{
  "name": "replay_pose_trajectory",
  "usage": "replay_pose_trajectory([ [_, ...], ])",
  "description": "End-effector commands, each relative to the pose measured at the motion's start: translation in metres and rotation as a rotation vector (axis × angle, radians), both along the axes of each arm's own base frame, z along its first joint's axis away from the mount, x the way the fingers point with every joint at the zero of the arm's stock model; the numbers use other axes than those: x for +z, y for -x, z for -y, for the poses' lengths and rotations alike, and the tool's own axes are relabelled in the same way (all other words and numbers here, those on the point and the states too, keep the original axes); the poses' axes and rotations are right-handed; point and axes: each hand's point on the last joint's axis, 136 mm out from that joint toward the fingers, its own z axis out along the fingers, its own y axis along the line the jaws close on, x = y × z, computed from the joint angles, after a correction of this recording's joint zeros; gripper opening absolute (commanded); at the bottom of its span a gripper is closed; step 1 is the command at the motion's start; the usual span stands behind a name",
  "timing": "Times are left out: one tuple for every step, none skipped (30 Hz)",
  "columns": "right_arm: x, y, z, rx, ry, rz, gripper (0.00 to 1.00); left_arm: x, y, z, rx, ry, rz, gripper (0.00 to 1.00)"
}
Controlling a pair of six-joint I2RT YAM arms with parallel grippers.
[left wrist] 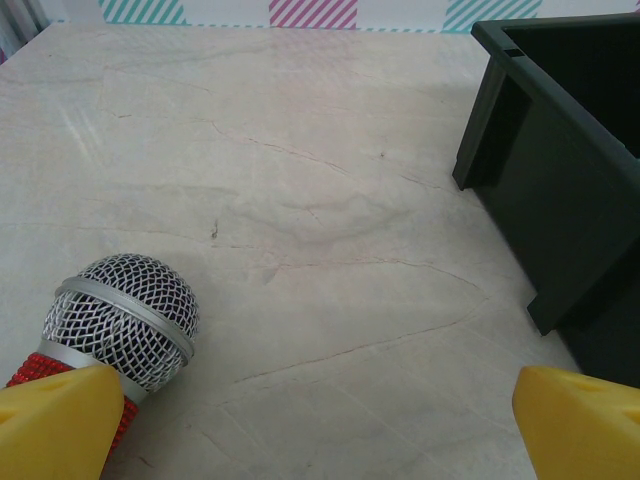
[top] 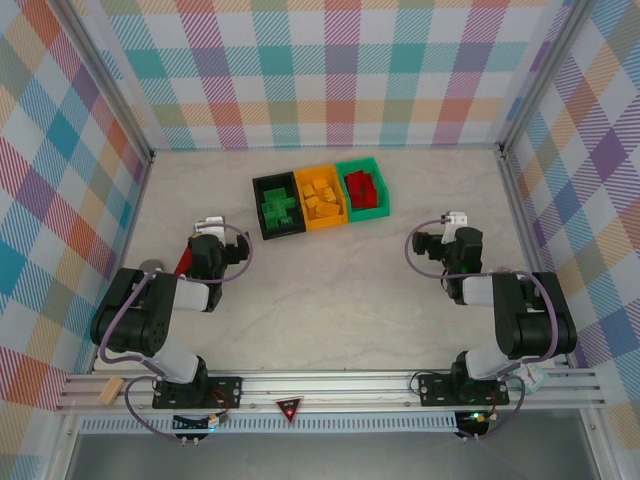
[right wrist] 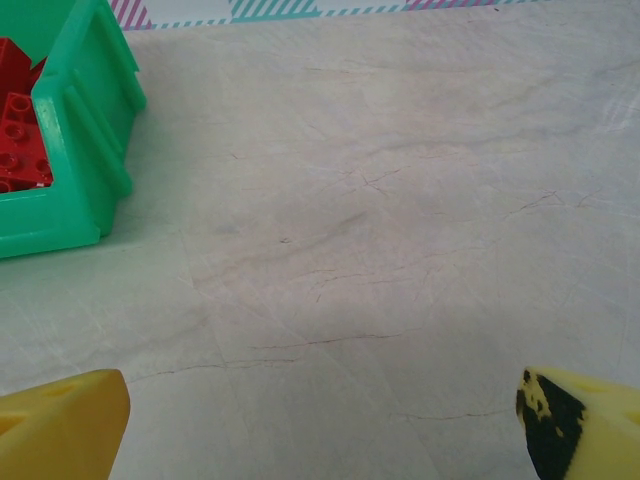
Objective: Sort the legos into containers by color
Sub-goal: Reset both arms
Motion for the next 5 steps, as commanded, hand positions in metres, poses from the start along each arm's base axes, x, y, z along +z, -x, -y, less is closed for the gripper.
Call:
replay_pose_trajectory([
  [0.0087, -0.0064, -0.0027, 0.028, -0.007, 0.034, 0.99, 0.0015, -0.0024, -0.0021, -0.009, -0.001, 0.002, 1.0],
  [0.0096, -0.0062, -0.0038, 0.035, -0.008, 0.037, 0.99, 0.0019, -0.0023, -0.0021, -0.009, -0.002, 0.003, 1.0],
  [0.0094, -0.0056, -0.0066, 0.052, -0.009, 0.038, 0.99, 0.0014, -0.0024, -0.0019, -0.009, -0.001, 0.001, 1.0],
  [0.0096, -0.0058, -0.0069, 0.053, -0.01, 0.037, 0.99, 0.0016, -0.0023, -0.002, -0.008, -0.001, 0.002, 1.0],
  [0.0095, -0.0056, -0.0065, 0.052, -0.009, 0.038, 0.99, 0.0017, -0.0025, -0.002, -0.009, -0.002, 0.002, 1.0],
])
